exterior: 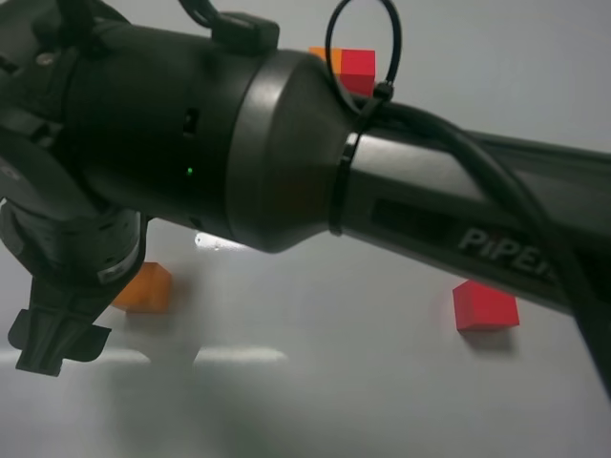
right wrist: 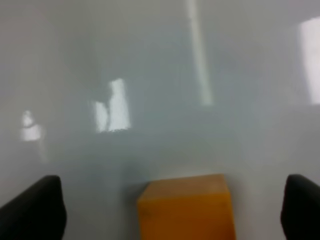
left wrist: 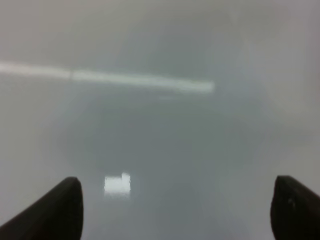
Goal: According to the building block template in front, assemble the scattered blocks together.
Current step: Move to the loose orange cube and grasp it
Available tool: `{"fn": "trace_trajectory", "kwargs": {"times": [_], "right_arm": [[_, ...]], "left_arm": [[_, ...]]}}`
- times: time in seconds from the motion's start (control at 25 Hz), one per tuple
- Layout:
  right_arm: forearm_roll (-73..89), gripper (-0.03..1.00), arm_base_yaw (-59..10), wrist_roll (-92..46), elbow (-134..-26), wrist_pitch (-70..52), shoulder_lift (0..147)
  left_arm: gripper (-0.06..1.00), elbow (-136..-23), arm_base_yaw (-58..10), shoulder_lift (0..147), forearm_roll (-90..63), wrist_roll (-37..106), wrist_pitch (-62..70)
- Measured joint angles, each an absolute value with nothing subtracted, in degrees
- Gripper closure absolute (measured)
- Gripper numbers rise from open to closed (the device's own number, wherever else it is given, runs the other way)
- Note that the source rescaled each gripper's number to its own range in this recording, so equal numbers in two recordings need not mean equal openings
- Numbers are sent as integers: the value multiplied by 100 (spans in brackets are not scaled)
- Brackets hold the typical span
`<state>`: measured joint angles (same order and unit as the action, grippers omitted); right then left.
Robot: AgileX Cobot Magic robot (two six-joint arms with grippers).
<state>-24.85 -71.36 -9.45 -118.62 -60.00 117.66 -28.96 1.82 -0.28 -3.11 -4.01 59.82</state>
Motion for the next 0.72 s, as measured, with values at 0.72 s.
{"fn": "trace_trajectory", "kwargs": {"times": [0.72], "right_arm": [[-2608, 13, -7136, -894, -11862, -5964, 11983]], "left_arm": [[94, -2896, 182, -28, -311, -401, 5982]]}}
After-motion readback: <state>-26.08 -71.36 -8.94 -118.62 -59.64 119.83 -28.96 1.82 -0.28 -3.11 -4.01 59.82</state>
